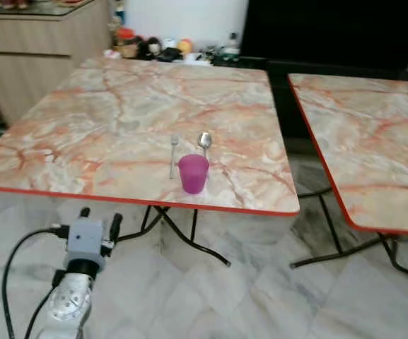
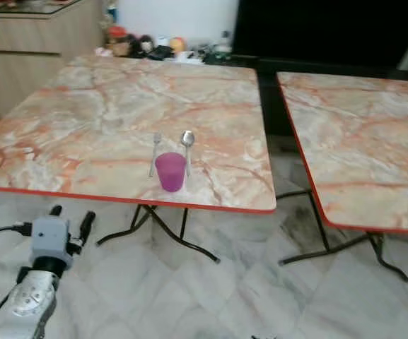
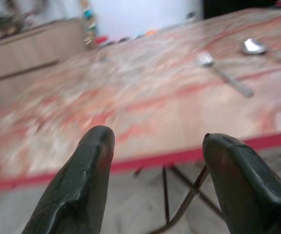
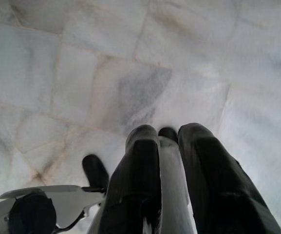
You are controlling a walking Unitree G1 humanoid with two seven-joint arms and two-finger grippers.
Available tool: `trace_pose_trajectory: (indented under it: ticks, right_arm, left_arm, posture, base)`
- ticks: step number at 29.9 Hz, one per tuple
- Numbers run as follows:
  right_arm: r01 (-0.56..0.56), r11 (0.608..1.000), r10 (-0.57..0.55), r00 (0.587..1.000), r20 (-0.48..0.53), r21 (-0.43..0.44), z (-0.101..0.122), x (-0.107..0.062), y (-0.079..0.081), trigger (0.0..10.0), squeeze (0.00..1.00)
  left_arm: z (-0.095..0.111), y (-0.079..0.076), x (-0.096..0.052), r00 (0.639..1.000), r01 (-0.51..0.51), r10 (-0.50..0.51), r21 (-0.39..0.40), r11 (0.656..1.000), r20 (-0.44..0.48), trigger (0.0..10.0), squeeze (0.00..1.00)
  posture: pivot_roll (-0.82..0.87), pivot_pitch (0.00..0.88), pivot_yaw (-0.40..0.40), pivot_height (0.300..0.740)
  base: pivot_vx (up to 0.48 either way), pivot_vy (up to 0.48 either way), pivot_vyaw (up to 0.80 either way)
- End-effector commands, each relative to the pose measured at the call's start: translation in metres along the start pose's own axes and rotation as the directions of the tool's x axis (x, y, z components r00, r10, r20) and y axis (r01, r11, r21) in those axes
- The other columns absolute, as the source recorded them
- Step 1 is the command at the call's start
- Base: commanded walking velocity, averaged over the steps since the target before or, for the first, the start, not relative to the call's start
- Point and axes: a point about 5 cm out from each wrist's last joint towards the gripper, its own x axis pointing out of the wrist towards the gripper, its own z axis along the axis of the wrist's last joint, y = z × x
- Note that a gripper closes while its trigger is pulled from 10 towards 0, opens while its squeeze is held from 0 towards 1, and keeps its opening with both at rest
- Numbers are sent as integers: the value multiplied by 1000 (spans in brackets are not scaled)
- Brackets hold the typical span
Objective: Setting the table
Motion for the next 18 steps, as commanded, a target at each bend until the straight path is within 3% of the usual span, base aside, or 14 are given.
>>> trace_pose_trajectory:
  ticks: [1, 6, 8, 12, 18]
  right_arm:
    - [32, 999, -32, 999, -10, -8, -2, -2, -11, 10000, 0]
    - [36, 999, -36, 999, -10, -12, -3, -2, -12, 10000, 0]
    - [32, 999, -33, 999, -12, -14, -4, -2, -11, 10000, 0]
    - [36, 999, -36, 999, -12, -32, -4, -2, -11, 10000, 0]
    - [36, 999, -37, 999, -14, -35, -4, -2, -11, 10000, 0]
  left_arm:
    - [8, -11, 4, 998, 63, -63, 6, 998, 24, 10000, 0]
    - [17, -14, 11, 997, 64, -62, -51, 997, 38, 10000, 0]
    - [19, -13, 14, 999, 45, -42, -119, 992, 25, 10000, 0]
    - [22, -11, 16, 997, 67, -64, -54, 996, 44, 10000, 0]
    - [28, -5, 21, 998, 44, -40, -87, 995, 47, 10000, 0]
  posture:
    - [16, 121, 16, 740]
    - [15, 121, 16, 740]
    - [15, 121, 16, 740]
    - [18, 118, 15, 740]
    - [19, 119, 18, 740]
  base:
    - [0, 0, -731]
    - [0, 0, -734]
    - [0, 0, -728]
    - [0, 0, -720]
    - [0, 0, -712]
